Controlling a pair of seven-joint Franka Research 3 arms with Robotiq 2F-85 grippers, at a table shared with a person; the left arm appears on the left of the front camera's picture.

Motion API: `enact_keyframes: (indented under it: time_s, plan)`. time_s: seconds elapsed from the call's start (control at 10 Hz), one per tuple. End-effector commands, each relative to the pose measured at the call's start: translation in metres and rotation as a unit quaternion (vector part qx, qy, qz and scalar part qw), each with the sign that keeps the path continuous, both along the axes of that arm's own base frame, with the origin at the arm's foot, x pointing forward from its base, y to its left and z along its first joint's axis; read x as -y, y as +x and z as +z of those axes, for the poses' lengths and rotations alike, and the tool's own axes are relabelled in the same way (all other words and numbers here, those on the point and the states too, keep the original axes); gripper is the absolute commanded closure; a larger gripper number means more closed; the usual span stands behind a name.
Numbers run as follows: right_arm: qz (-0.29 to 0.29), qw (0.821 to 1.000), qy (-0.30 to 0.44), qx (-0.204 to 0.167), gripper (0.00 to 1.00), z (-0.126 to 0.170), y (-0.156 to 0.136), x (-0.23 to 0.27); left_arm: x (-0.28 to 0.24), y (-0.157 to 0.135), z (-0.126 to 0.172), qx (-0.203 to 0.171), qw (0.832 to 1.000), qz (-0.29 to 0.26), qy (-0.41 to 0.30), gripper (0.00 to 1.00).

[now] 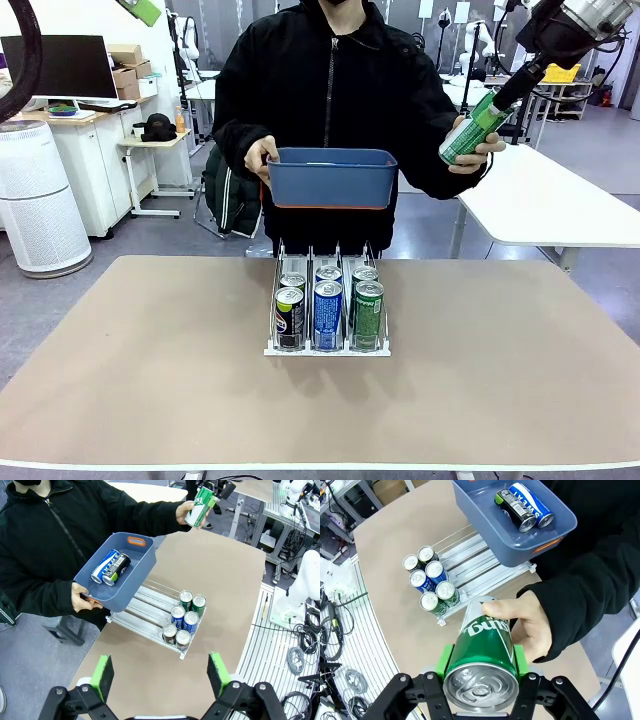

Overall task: Fill the beverage cans into the dispenser.
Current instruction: Pick up the Sprite handed by the human, then place the picked Sprite in the line of the Automatic Can Dispenser with the same cans.

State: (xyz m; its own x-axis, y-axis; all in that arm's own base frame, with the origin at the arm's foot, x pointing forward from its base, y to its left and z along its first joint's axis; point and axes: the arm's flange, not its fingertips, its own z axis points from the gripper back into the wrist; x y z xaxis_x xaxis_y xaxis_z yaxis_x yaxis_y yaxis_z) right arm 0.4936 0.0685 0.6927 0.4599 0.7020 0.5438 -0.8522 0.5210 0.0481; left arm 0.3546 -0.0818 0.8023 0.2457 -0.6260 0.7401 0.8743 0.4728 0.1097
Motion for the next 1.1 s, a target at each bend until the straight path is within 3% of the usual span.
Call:
enact_keyframes:
  time_s: [0.0, 0.2, 1.0]
  plan:
    - [0.011, 0.999, 0.029, -0.022, 1.0, -0.0018, -0.0048, 0.0054, -0.0002, -0.0004, -0.0004, -0.003, 1.0, -0.004, -0.004, 0.0]
    - [0.001, 1.0, 0.006, -0.006, 1.0, -0.0007, -0.0007, 0.0008, -0.0002, -0.0004, -0.0004, -0.003, 1.0, -0.004, -0.004, 0.0]
    - [0.001, 1.0, 0.006, -0.006, 1.0, -0.0007, -0.0007, 0.0008, -0.0002, -0.0004, -0.0004, -0.003, 1.0, -0.004, -0.004, 0.0]
